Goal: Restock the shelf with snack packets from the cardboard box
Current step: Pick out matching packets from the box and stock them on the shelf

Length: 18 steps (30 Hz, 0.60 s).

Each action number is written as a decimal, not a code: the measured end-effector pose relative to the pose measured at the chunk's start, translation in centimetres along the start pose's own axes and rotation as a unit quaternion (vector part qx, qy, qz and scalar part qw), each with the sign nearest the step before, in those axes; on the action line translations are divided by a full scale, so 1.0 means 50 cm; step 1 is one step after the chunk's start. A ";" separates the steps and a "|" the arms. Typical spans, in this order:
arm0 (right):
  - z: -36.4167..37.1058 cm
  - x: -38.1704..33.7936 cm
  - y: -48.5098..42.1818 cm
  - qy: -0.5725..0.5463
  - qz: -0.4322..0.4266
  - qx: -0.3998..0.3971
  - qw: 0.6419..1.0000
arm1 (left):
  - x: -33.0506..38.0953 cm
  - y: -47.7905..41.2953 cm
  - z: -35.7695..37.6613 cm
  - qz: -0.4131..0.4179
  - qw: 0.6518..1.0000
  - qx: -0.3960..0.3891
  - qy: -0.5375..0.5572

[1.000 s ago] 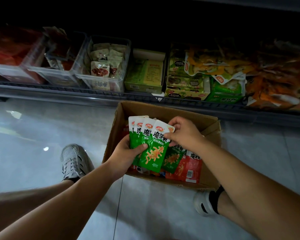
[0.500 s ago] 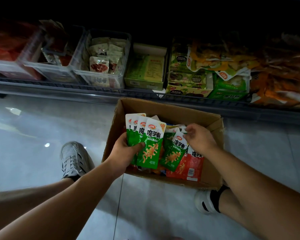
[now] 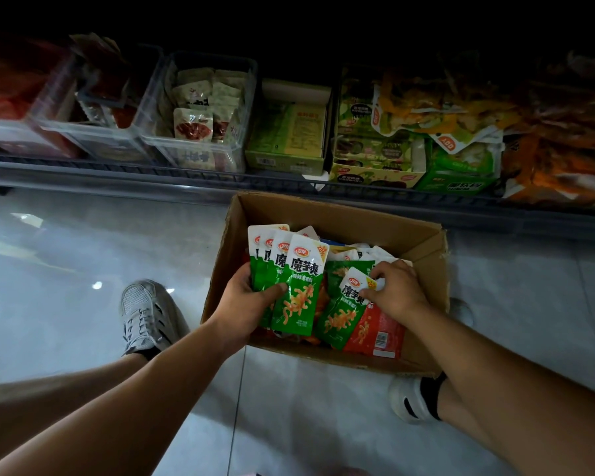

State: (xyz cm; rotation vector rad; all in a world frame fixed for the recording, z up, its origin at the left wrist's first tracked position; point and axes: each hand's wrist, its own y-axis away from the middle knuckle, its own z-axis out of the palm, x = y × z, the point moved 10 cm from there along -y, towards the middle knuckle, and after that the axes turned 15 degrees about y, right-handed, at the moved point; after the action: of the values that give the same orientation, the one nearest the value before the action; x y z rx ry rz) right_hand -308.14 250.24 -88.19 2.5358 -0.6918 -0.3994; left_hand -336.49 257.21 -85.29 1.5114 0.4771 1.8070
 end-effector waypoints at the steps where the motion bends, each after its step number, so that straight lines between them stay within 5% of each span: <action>1: 0.003 -0.002 0.000 0.000 -0.003 0.001 1.000 | 0.000 0.000 -0.001 0.000 1.000 0.001 -0.001; 8: 0.003 -0.034 0.000 -0.003 -0.052 0.008 0.999 | -0.002 0.000 -0.002 -0.002 1.000 0.008 -0.003; 18: -0.159 -0.076 0.018 -0.195 -0.074 0.019 0.978 | 0.004 0.004 -0.007 0.003 0.999 0.051 0.014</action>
State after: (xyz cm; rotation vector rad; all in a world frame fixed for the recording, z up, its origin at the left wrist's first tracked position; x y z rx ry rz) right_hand -308.56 254.56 -80.47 2.5778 -0.6531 -0.9611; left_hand -336.89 257.28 -85.12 1.5590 0.5867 1.8356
